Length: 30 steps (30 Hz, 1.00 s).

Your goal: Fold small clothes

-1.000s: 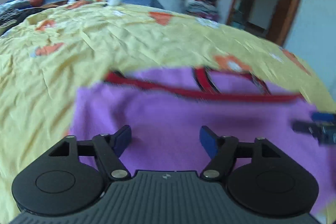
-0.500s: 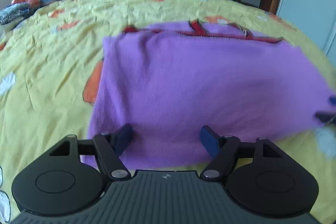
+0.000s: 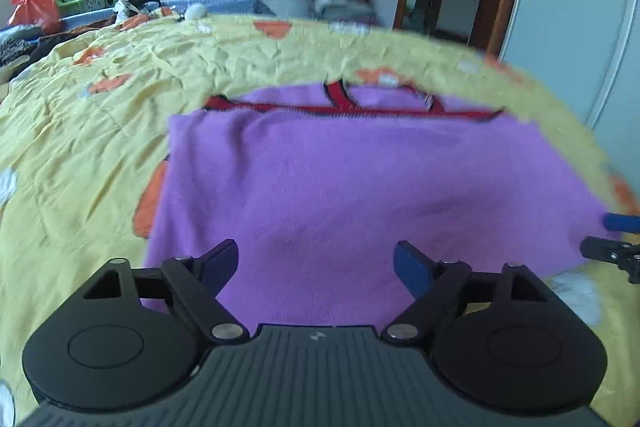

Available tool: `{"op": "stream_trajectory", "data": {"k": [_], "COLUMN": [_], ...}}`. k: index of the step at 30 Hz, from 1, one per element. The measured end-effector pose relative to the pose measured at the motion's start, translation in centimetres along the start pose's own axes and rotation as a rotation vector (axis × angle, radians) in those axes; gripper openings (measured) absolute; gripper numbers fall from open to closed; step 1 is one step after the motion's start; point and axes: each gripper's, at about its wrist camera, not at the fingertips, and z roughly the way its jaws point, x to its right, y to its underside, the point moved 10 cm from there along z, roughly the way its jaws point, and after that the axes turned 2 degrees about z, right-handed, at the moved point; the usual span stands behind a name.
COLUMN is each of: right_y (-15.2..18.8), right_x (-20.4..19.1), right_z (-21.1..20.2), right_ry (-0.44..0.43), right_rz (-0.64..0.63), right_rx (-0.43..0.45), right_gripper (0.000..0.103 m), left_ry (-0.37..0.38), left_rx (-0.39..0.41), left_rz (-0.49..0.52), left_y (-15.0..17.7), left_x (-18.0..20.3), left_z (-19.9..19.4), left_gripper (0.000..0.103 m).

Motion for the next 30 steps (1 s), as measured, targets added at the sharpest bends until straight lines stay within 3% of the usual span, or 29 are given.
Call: {"op": "stream_trajectory", "data": {"k": [1,2,3,5,7,11,14,18,21,23,25,27,30], "right_y": [1.1,1.6,2.4,3.1,3.3,0.2,-0.9,-1.7,-3.2,-4.8,-6.4,-8.0,-9.9], "right_x": [0.4,0.3,0.2,0.3,-0.3,0.7,3.1,5.6,5.3,4.4,1.8,-0.7,-3.2], "right_z": [1.1,0.8,0.8,-0.2,-0.6,-1.6,-0.8,-0.4,1.1,2.0,2.5,3.6,7.8], "right_ry": [0.003,0.045,0.106,0.132,0.087,0.092,0.183,0.101,0.116,0.088,-0.074,-0.147,-0.054], "right_rz": [0.035,-0.021,-0.094,-0.06,-0.069,-0.028,-0.043,0.051,0.004,-0.026,-0.073,-0.149,-0.277], "right_rx": [-0.072,-0.046,-0.067,-0.098,-0.151,-0.042,-0.042,-0.018,0.018,0.063,0.11,0.128,0.065], "right_gripper": [0.103,0.103,0.103,0.103,0.103,0.103,0.103,0.1,0.1,0.1,0.1,0.101,0.101], "left_ry": [-0.017,-0.041,-0.039,-0.045,-0.056,-0.044,-0.057,-0.042,-0.064,-0.093,-0.091,-0.082,-0.058], "left_rx": [-0.03,-0.069,-0.034,-0.027,-0.052,-0.045,-0.027,-0.032,-0.05,-0.046,-0.04,-0.044,0.001], "left_rz": [0.023,0.037,0.043,0.041,0.035,-0.022,-0.042,-0.071,-0.036,0.008,0.004,-0.016,-0.057], "left_y": [0.6,1.6,2.2,3.3,3.6,2.6,1.5,0.8,0.8,1.2,1.4,1.1,-1.3], "left_x": [0.1,-0.3,-0.7,-2.0,-2.9,-4.0,-4.3,-4.6,-4.2,-4.1,-4.4,-4.6,-4.5], "left_z": [1.0,1.9,1.9,1.3,0.6,-0.6,-0.6,0.6,2.1,2.5,2.5,2.2,2.2], "left_gripper": [0.079,0.083,0.09,0.094,0.093,0.083,0.084,0.086,0.086,0.093,0.095,0.091,0.089]}}
